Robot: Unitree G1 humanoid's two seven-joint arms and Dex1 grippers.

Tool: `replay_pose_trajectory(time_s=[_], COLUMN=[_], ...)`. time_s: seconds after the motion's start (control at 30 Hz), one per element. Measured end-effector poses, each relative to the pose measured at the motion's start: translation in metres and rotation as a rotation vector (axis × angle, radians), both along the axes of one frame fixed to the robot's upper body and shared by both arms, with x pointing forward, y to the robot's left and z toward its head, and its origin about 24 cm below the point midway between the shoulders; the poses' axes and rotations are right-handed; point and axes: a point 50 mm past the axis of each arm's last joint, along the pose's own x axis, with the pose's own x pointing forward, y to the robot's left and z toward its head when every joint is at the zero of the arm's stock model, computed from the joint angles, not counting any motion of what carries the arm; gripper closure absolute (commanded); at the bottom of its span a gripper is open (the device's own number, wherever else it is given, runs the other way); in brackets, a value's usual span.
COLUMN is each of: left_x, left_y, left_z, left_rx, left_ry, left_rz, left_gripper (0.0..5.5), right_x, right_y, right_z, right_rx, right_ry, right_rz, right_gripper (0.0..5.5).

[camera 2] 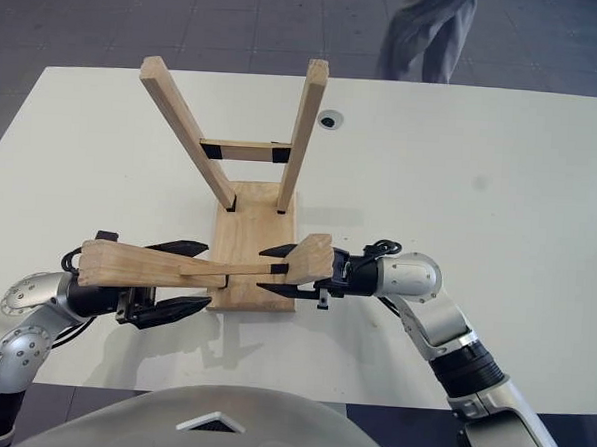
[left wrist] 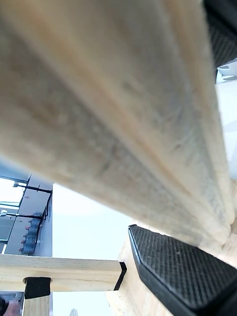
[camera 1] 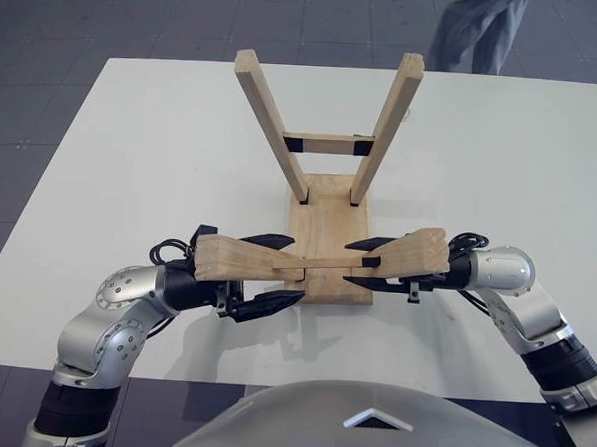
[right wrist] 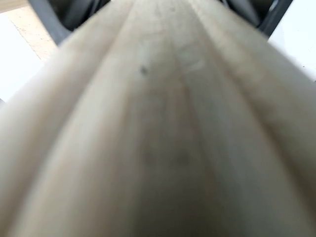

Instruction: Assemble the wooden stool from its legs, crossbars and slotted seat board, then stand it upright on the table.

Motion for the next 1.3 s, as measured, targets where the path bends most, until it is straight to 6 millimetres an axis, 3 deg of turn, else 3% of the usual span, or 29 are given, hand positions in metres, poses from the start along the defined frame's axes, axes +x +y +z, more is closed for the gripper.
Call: replay_pose_trajectory(time_s=[0.1, 0.13, 0.17, 0.23, 0.7, 0.8, 0.93, 1.03, 1.13, 1.3], left_x=[0.0, -0.001, -0.005, -0.008, -0.01, -0.01, -0.007, -0.004, -0.007, -0.042], left_y=[0.0, -0.002, -0.006, -0.013, -0.012, -0.011, -0.008, 0.006, 0.023, 0.047], left_z=[0.0, 0.0, -0.004, -0.007, -0.009, -0.01, -0.015, -0.021, -0.022, -0.017], left_rx=[0.0, -0.004, -0.014, -0.03, -0.021, -0.012, 0.029, 0.118, 0.184, 0.191], left_ry=[0.0, 0.003, 0.029, 0.048, 0.055, 0.058, 0.057, 0.056, 0.061, 0.121], left_rz=[0.0, -0.009, -0.028, -0.058, -0.052, -0.044, -0.017, 0.036, 0.085, 0.136], left_gripper=[0.75, 0.75, 0.75, 0.75, 0.75, 0.75, 0.75, 0.75, 0.75, 0.75], right_x=[0.0, 0.003, 0.003, 0.01, 0.006, -0.004, -0.014, -0.023, -0.024, -0.032], right_y=[-0.001, -0.013, -0.039, -0.051, -0.063, -0.078, -0.091, -0.103, -0.114, -0.12], right_z=[0.0, -0.016, -0.038, -0.034, -0.025, -0.034, -0.028, -0.026, -0.026, -0.029], right_rx=[-0.003, -0.151, -0.294, -0.358, -0.395, -0.477, -0.51, -0.521, -0.513, -0.467], right_ry=[0.001, 0.045, 0.159, 0.144, 0.127, 0.166, 0.138, 0.122, 0.105, 0.11], right_rz=[-0.002, -0.045, -0.137, -0.185, -0.246, -0.27, -0.316, -0.398, -0.594, -0.879], right_gripper=[3.04, 2.81, 2.6, 2.27, 0.06, 0.02, 0.02, 0.02, 0.02, 0.02])
